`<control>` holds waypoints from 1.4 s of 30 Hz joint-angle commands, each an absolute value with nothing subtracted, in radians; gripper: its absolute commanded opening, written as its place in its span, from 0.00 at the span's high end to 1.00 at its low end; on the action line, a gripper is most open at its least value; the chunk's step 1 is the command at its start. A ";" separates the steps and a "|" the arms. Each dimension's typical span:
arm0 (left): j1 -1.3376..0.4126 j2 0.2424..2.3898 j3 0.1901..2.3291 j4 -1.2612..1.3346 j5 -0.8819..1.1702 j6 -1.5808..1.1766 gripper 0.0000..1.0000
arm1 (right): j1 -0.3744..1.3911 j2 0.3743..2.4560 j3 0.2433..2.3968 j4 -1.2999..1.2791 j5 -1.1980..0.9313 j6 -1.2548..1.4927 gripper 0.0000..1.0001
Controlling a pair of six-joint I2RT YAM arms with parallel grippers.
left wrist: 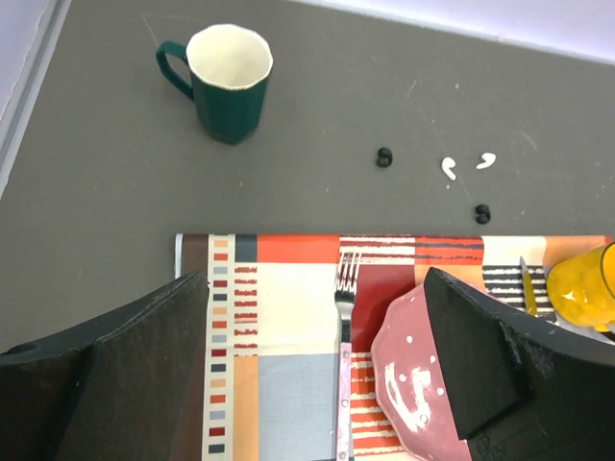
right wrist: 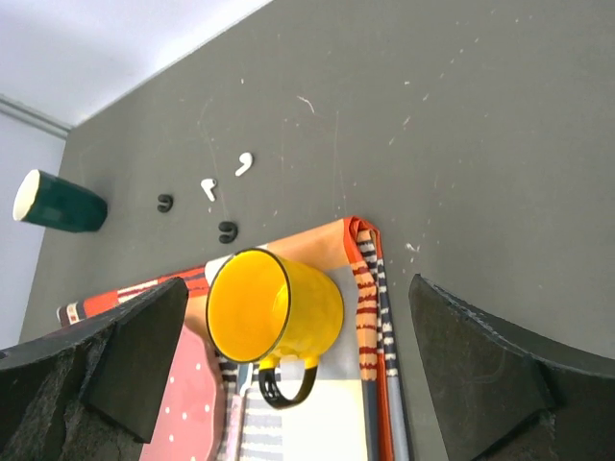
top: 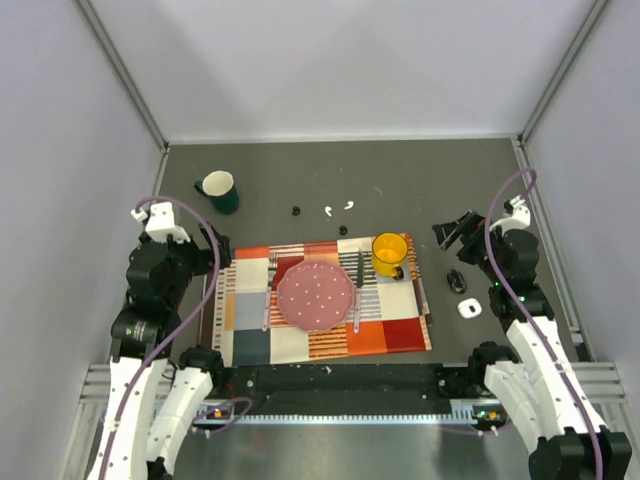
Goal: Insert the wireless bluetooth earbuds into the charging case
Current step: Pick up the charging case at the center of the board.
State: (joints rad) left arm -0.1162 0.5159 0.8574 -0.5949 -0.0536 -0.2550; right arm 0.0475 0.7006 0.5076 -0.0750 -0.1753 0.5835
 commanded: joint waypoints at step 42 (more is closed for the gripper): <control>-0.112 0.568 0.735 -0.518 0.034 -0.186 0.01 | 0.051 1.179 0.741 -0.563 0.101 0.431 0.33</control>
State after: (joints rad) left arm -0.1165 0.5819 0.7280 -0.5457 0.0395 -0.1875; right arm 0.0475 1.1164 0.7300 -0.5972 0.0547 0.3985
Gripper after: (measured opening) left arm 0.990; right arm 0.679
